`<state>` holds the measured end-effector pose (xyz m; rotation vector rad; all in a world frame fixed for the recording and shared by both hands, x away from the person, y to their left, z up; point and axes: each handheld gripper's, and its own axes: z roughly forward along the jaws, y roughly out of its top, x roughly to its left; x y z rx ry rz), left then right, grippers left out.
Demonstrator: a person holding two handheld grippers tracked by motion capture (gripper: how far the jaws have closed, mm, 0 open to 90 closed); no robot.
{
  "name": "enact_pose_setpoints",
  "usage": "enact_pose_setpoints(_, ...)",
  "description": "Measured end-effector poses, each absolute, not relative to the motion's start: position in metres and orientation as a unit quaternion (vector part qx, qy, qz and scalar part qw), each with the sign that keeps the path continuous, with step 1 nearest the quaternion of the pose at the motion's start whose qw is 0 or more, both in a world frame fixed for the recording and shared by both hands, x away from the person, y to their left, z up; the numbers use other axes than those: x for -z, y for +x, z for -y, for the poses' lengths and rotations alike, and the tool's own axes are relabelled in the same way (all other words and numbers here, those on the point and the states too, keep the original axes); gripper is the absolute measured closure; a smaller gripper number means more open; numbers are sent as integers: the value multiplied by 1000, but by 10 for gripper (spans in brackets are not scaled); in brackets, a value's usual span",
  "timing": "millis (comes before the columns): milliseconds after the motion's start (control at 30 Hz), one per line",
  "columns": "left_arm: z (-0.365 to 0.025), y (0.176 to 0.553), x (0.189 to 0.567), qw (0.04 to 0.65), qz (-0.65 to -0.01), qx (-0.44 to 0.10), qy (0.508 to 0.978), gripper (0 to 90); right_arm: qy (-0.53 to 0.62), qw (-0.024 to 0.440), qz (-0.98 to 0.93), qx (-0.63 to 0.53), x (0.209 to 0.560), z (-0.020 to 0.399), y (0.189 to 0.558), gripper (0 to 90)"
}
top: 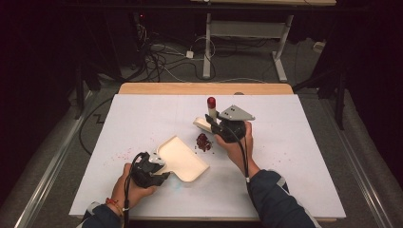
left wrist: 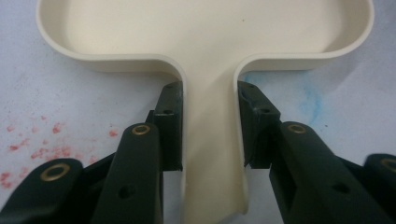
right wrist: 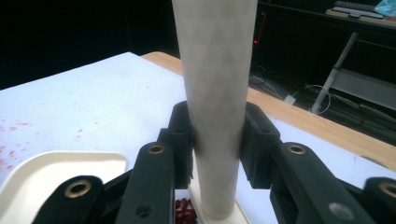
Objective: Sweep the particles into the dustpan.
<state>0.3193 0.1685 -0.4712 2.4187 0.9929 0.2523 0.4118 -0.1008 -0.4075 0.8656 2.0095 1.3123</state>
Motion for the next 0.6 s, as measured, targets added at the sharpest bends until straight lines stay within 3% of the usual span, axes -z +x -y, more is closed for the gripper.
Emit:
enact_pose_setpoints(233, -159, 322, 469, 250, -371, -94, 889, 641, 339, 266, -747, -507, 405, 98, 395, 692)
enact_pose_setpoints(600, -142, 329, 473, 238, -387, -91, 886, 641, 332, 269, -750, -505, 408, 83, 376, 689)
